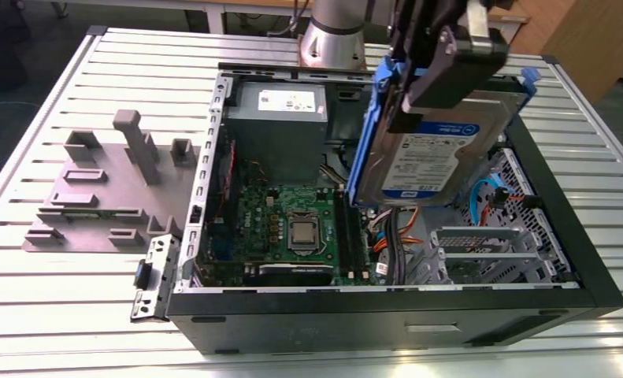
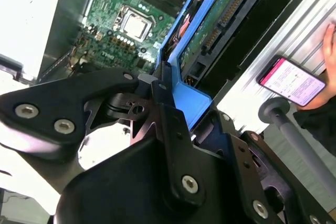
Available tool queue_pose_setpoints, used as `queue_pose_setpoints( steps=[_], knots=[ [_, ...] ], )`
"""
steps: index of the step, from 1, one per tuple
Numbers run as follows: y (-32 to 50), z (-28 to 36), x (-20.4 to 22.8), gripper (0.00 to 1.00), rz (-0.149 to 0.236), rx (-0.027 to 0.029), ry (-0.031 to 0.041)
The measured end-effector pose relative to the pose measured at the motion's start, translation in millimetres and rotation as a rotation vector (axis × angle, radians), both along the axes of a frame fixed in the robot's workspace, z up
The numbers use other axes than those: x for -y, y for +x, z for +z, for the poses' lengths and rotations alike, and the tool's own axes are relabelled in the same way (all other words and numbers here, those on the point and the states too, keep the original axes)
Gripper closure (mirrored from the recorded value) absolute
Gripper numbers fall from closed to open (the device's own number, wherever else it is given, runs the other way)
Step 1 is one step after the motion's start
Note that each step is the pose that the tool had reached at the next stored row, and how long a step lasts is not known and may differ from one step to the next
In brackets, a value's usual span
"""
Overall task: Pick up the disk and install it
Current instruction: 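Insert the disk into the insertion slot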
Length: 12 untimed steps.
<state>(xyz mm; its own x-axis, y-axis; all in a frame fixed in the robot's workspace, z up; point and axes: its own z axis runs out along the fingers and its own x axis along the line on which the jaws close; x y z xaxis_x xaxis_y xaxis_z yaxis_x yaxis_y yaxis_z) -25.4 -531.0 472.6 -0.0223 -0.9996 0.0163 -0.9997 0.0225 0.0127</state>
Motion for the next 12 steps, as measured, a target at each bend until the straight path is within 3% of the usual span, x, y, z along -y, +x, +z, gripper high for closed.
queue_pose_setpoints(
  steps=[6, 12],
  knots=[
    [23.6, -0.6, 2.3, 0.64, 0.0, -0.0001, -0.0001],
    [26.4, -1.7, 10.4, 0.64, 0.0, -0.0002, -0.0048]
  ],
)
